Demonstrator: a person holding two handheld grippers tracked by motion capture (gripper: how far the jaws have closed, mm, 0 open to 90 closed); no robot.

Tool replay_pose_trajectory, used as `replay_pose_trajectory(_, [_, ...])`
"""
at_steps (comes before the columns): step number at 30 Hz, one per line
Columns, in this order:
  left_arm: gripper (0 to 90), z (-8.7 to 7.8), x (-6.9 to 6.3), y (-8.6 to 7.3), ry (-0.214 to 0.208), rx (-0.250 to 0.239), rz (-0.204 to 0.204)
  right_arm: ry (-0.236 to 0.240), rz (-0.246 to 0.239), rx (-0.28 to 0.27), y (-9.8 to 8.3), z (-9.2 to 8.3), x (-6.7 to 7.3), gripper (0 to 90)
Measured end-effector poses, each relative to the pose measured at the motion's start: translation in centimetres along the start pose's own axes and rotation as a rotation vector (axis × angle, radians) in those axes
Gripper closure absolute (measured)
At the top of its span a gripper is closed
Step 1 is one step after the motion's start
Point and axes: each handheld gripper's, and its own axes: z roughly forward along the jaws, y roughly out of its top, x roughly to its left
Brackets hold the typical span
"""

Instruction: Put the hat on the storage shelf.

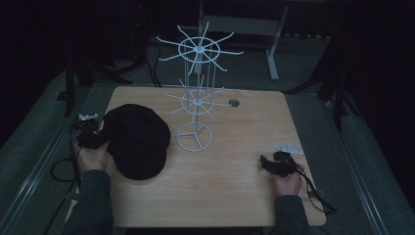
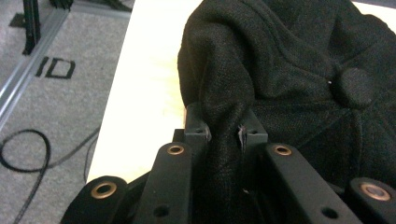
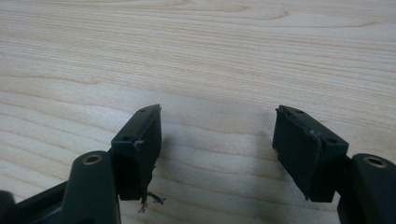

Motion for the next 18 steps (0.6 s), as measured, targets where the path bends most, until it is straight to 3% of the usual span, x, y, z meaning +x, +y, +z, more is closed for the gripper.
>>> replay_pose_trajectory(18, [80.1,-1.9,0.3,1.6,-0.049,-0.1,0.069,0.0,0.001,0.0,0.0,0.0,0.0,32.5])
